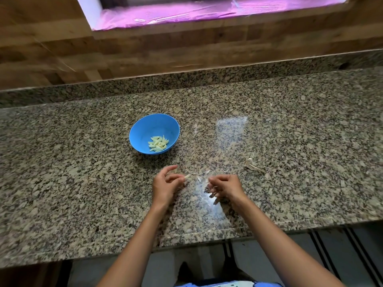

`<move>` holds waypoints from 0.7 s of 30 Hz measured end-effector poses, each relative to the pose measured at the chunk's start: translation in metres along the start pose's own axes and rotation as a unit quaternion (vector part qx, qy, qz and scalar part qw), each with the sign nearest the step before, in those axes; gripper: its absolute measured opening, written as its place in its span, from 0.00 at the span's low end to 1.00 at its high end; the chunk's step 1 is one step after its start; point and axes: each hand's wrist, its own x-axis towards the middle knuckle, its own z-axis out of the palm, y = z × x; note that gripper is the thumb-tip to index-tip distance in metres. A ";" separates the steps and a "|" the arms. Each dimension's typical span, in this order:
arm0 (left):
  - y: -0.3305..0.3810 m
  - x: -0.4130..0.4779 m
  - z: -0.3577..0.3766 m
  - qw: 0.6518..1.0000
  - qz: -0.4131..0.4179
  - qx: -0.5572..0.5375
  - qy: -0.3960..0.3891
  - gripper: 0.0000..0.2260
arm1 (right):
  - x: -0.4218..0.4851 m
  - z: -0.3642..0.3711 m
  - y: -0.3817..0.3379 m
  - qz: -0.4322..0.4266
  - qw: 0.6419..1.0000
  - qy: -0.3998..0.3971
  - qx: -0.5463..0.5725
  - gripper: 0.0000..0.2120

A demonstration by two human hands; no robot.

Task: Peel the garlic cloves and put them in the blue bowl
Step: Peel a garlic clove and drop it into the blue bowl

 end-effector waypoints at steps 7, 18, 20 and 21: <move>-0.017 0.004 -0.012 0.924 0.195 0.313 0.101 0.13 | -0.002 -0.010 0.010 -0.014 0.996 0.088 0.017 0.07; -0.020 0.006 0.061 0.801 0.257 0.486 -0.236 0.23 | -0.005 -0.026 0.022 -0.020 0.980 0.182 0.072 0.05; -0.025 -0.007 0.044 0.772 0.301 0.513 -0.226 0.22 | -0.005 -0.023 0.022 -0.021 0.979 0.190 0.068 0.05; -0.030 -0.012 0.033 0.768 0.310 0.515 -0.221 0.24 | -0.004 -0.021 0.020 -0.023 0.979 0.191 0.068 0.05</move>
